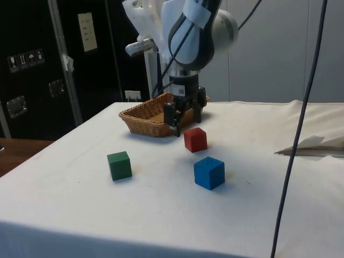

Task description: Pick up exactly two blocks and place them into the basket.

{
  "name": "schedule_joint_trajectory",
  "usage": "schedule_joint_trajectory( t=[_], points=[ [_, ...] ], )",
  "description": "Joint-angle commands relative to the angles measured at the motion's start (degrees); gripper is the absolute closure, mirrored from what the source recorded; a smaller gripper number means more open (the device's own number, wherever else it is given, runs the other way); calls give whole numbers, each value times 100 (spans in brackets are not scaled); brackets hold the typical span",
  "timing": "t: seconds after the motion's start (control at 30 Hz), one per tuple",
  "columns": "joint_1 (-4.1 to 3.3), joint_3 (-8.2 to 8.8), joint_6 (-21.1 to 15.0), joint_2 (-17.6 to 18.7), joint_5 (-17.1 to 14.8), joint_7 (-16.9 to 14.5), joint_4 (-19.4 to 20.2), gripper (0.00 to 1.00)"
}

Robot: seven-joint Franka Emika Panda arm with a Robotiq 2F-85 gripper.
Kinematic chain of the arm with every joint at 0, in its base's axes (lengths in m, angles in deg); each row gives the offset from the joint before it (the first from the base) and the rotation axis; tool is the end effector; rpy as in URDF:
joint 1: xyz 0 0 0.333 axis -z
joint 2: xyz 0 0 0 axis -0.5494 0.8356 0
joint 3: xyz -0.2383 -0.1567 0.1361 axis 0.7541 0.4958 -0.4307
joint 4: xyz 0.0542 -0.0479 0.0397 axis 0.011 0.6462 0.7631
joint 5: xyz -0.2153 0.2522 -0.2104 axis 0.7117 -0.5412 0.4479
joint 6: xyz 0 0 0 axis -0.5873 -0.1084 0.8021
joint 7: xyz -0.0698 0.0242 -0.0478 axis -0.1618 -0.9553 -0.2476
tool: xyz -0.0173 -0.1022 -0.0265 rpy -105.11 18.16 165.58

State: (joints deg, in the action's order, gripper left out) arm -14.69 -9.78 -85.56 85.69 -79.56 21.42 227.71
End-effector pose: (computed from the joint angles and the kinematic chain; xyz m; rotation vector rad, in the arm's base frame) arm 0.4780 -0.0358 0.2029 2.9567 -0.6246 0.1376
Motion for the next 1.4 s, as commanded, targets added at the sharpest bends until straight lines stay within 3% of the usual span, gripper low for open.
schedule_joint_trajectory(
  t=[0.0,0.83,1.07,1.1,1.37],
  points=[
    [0,0,0,0,0,40,6,0],
    [0,-29,-6,178,0,968,63,0],
    [23,-115,-40,286,-69,1415,57,0],
    [0,-80,-6,292,-6,1415,52,0],
    [29,-183,-57,309,-74,1748,63,0]
  ],
)
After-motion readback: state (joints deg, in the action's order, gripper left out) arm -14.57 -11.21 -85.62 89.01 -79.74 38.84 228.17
